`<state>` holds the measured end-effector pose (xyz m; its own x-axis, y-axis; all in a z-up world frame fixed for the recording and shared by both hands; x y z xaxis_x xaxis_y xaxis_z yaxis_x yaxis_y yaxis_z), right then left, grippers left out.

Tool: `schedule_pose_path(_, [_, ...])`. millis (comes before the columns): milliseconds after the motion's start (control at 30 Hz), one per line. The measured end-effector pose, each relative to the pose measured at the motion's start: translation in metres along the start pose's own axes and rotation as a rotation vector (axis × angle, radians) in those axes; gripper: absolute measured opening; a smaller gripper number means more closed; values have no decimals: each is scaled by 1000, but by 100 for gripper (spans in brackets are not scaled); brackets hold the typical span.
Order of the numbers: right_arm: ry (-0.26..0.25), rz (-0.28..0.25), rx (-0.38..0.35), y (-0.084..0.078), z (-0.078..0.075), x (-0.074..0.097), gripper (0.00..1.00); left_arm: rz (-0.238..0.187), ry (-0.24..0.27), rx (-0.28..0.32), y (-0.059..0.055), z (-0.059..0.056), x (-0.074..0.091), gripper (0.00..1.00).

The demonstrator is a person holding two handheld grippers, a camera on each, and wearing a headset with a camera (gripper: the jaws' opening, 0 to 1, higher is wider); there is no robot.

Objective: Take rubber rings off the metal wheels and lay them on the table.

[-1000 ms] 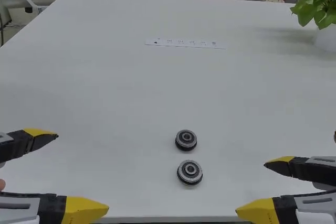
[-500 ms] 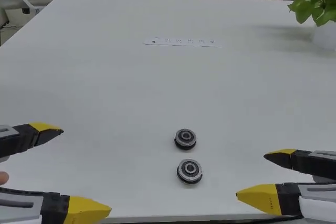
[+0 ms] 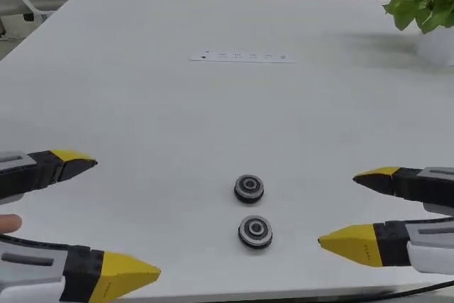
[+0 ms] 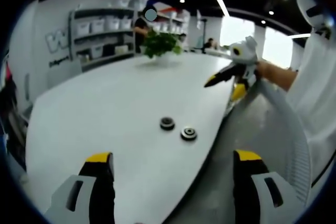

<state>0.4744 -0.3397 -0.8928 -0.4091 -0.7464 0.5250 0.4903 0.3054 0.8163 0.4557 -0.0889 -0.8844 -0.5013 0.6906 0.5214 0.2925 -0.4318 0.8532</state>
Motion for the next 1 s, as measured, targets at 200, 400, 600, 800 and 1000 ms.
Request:
schedule_pose_path(200, [-11, -27, 43, 18, -3, 4, 71, -8, 17, -23, 8, 8, 7, 95])
schedule_pose_path(400, [-11, -48, 87, 33, -4, 7, 70, -15, 35, -54, 20, 19, 11, 95])
schedule_pose_path(600, [14, -89, 142, 53, -4, 5, 66, -47, 55, -112, 42, 33, 14, 93])
schedule_pose_path(800, [67, -153, 192, 73, -1, -3, 60, -52, 41, -176, 60, 42, 10, 89])
schedule_pose_path(1000, [110, -179, 201, 86, -2, -15, 55, -130, 9, -218, 88, 49, -1, 83])
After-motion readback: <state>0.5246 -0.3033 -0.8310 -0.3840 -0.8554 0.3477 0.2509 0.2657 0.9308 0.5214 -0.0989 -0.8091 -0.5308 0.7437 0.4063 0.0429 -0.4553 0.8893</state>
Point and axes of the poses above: the centre of the closed fingertips' face, and the gripper's own axes: x roughly backward along the fingers, z roughly to its left, y roughly out of its top, the point moved 4 cm from there along x, roughly backward along the fingers, and after that the axes turned 5 degrees about -x, right-handed, at the moved point
